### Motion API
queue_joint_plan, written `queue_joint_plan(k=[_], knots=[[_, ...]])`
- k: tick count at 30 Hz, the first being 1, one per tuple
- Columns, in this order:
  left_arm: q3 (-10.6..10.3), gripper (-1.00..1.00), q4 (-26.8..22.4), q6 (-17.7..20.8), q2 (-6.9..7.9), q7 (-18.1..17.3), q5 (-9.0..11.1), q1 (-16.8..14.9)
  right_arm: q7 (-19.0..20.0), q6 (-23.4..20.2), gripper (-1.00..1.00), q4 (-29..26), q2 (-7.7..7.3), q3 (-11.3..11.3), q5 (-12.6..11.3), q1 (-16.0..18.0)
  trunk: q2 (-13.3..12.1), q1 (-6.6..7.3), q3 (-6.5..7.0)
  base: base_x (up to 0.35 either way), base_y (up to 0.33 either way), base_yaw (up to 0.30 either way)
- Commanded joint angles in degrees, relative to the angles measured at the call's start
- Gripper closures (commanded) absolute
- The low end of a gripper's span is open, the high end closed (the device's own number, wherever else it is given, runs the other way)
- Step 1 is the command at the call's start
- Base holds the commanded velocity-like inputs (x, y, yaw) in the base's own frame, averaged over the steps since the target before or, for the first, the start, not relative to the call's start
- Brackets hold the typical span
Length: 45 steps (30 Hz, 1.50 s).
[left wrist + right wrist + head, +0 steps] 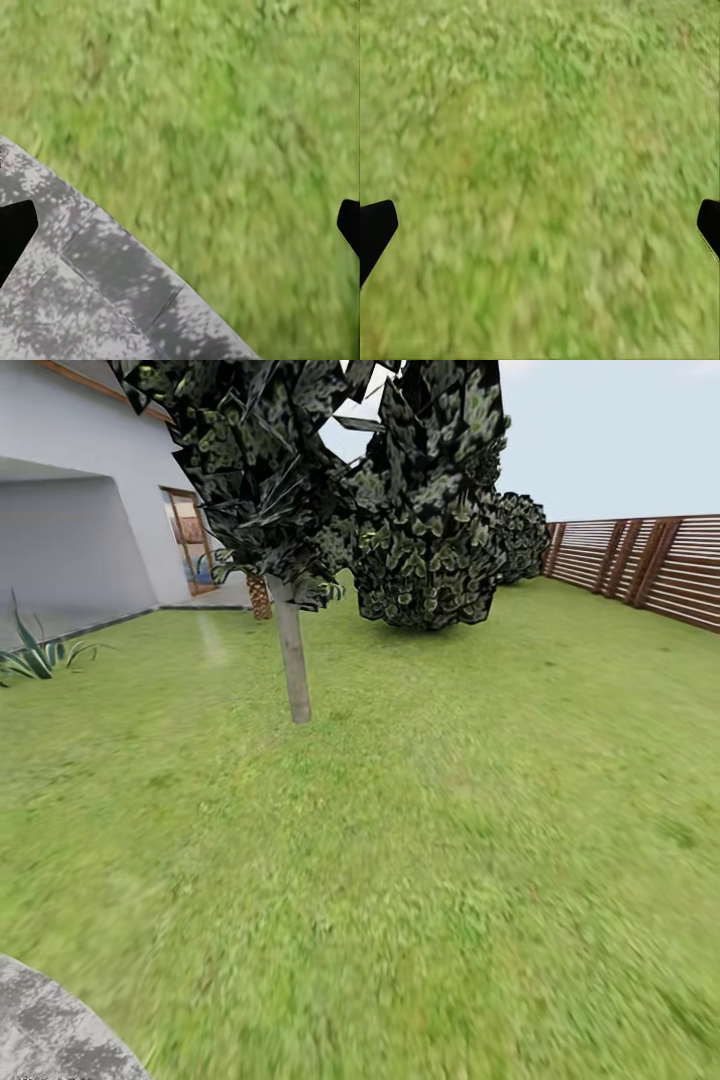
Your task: In the garden, pick up the pesticide atomizer on the floor and spray pesticide onto both trees until each tree trunk is fully covered.
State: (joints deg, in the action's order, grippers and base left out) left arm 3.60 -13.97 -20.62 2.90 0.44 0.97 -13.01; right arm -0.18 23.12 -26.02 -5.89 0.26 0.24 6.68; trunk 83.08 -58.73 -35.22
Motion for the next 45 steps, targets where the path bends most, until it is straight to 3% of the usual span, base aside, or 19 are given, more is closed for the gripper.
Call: queue_joint_plan(k=[1,11,27,30,34,36,45], knots=[[0.0,-1.0,0.0,-0.01,0.0,0.0,0.0,0.0,0.0,0.0,-1.0,0.0,0.0,0.0,0.0,0.0,0.0,0.0,0.0,0.263,-0.171,0.278],[0.0,-1.0,0.0,-0.03,0.0,0.0,0.0,0.0,0.0,0.0,-1.0,0.0,0.0,0.0,0.0,0.0,0.0,0.0,0.0,0.217,-0.148,0.278],[0.17,-1.0,-0.09,0.1,-0.04,0.12,0.08,0.0,0.0,0.0,-1.0,0.0,0.0,0.0,0.0,0.0,0.0,0.0,0.0,0.015,-0.005,0.278],[0.63,-1.0,-0.09,0.12,0.01,0.46,0.15,0.0,0.0,0.0,-1.0,0.0,0.0,0.0,0.0,0.0,0.0,0.0,0.0,0.0,0.0,0.278],[3.94,-1.0,-0.17,0.03,0.1,1.33,0.69,-0.03,0.0,0.01,-1.0,0.0,0.0,0.0,-0.01,0.0,0.0,0.0,0.0,0.0,0.0,0.278],[4.64,-1.0,-0.25,0.0,0.18,1.41,0.71,-0.06,0.0,0.05,-1.0,0.0,0.0,0.0,-0.01,0.0,0.0,0.0,0.0,0.0,0.0,0.278],[4.98,-1.0,-0.62,0.03,0.33,1.42,0.29,-0.32,0.0,0.08,-1.0,0.0,0.0,0.0,-0.06,0.0,0.0,0.0,0.0,0.0,0.0,0.278]])
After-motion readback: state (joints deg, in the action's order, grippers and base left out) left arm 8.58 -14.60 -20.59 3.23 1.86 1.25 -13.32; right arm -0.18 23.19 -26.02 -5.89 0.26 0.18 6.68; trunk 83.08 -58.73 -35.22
